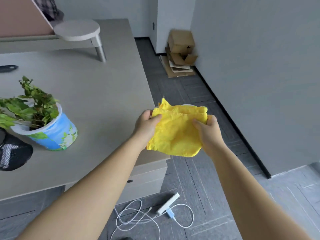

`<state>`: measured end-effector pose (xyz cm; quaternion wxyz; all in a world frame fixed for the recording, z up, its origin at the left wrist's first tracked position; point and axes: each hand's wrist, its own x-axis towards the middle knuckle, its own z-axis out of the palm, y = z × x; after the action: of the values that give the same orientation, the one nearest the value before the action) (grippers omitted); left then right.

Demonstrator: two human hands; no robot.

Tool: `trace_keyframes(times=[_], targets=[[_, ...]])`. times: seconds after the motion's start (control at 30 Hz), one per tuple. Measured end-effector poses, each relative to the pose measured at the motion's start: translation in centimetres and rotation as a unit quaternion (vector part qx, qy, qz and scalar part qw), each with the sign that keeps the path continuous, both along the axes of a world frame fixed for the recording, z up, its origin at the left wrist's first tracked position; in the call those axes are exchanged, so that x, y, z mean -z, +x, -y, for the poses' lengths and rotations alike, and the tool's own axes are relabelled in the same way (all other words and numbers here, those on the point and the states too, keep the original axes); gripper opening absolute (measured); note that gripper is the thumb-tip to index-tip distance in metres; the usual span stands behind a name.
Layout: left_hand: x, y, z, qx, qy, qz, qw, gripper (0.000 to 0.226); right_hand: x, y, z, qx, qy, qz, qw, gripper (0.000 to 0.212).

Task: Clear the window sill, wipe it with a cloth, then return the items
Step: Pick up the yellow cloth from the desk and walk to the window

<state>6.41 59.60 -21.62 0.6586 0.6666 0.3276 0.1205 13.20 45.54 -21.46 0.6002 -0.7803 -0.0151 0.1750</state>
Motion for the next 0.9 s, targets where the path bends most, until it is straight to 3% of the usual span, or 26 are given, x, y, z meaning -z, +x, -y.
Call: trace_keyframes(times=[0.17,0.27,0.53,0.9], targets=[[-2.2,3.9,11.3,0.081,0.03,0.029,0.996,0.002,-2.1,1.5,12.6,0.086,0.035,-0.002,0.996,0.015],[-3.0,5.7,19.9,0.134,0.025,0.041,0.99,0.017,-2.7,2.2,21.7,0.115,0.057,-0.016,0.992,0.011],[-4.1,10.2,42.4,0.271,0.022,0.047,0.961,0.009,-4.3,2.6,44.4,0.241,0.078,0.008,0.967,0.019],[-1.7,16.6,64.3,0.449,0.031,0.028,0.893,0.013,-2.9,3.7,64.5,0.418,0.069,0.014,0.906,0.017]])
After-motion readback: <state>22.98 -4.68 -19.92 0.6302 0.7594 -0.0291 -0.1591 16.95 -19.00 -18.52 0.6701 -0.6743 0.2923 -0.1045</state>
